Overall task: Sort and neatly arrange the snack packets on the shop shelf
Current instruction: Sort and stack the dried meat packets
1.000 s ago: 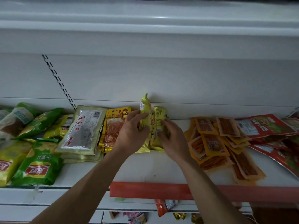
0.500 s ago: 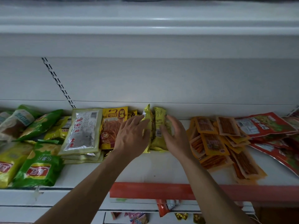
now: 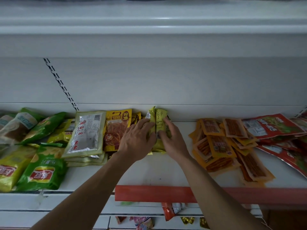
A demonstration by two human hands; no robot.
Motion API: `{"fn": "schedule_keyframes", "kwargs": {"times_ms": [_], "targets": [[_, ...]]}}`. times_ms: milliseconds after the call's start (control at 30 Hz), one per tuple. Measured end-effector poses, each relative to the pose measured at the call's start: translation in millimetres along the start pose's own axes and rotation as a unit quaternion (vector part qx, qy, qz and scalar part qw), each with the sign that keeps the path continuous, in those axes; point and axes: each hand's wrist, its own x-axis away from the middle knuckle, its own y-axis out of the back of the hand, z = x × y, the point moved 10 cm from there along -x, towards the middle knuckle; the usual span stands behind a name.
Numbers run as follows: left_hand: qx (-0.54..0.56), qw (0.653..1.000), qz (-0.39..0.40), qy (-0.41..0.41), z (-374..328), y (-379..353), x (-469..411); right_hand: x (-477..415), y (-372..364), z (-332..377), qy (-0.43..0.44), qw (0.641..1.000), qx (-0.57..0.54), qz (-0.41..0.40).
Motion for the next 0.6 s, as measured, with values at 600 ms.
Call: {"fn": "schedule_keyframes", "kwargs": {"times_ms": [600], "targets": [[-0.036,0.999,0.023,0.012,-1.9,18.5,-12.9,-8.1,38.3,22.1,-0.077,0.969,0.232,-0.036]]}}
